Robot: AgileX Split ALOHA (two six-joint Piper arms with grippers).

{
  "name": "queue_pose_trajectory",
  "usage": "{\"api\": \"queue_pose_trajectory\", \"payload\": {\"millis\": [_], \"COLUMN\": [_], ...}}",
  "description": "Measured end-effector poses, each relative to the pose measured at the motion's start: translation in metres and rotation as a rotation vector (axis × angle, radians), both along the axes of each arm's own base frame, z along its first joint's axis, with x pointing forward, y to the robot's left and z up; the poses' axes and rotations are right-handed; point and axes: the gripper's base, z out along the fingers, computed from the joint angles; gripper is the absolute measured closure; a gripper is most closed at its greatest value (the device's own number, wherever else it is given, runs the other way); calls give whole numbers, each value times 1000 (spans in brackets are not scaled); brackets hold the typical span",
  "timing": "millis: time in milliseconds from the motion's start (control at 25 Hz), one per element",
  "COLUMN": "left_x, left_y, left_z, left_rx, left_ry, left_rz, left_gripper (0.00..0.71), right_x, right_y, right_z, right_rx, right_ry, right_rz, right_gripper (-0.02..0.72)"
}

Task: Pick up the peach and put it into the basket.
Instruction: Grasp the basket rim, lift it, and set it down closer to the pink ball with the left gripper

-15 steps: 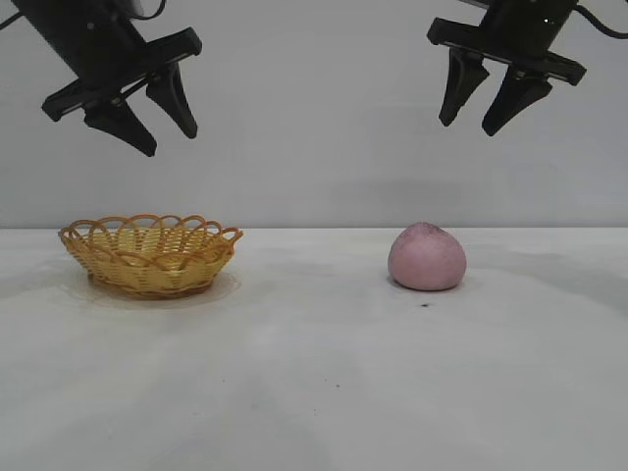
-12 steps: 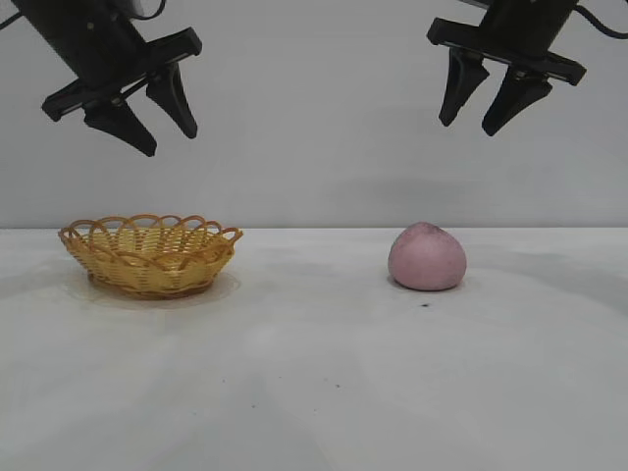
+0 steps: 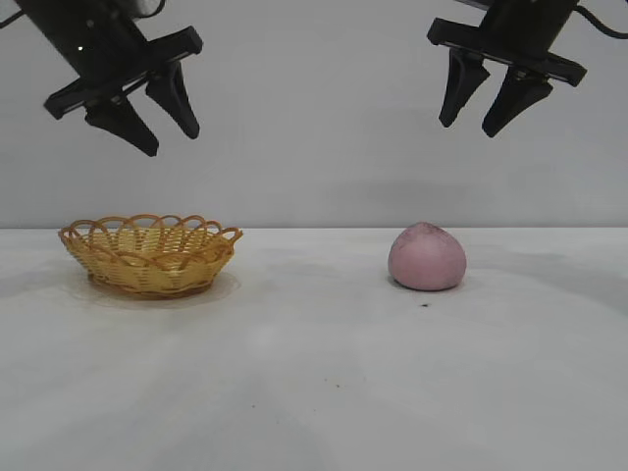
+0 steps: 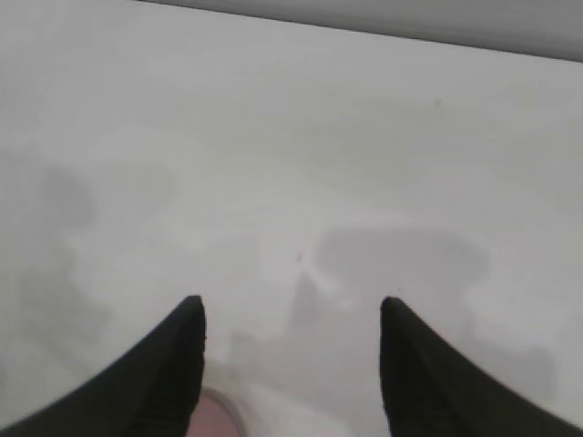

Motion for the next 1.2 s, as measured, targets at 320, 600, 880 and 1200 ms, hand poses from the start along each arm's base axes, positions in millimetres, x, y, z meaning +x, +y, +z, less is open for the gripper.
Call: {"api": "queue_pose_trajectory", "payload": {"millis": [320,600,880,1200], "left_x": [-4,-15,-6,19], "left_y": [15,29,28,23], "left_z": [35,24,-26,-29], "left_rx": [366,534,554,547], "left_ry": [107,312,430,364], "left_rz": [-232,-310,-379,-369], "left_gripper": [375,375,375,428], "right_x": [-2,-2,-3,-3], "right_y": [0,0,0,0], "right_z": [-1,-1,-1,-2], "right_rx": [-2,-2,-2,-11], "right_ry": [22,25,33,29], "right_rz": [10,11,15,31], "right_gripper": [335,335,335,335]}}
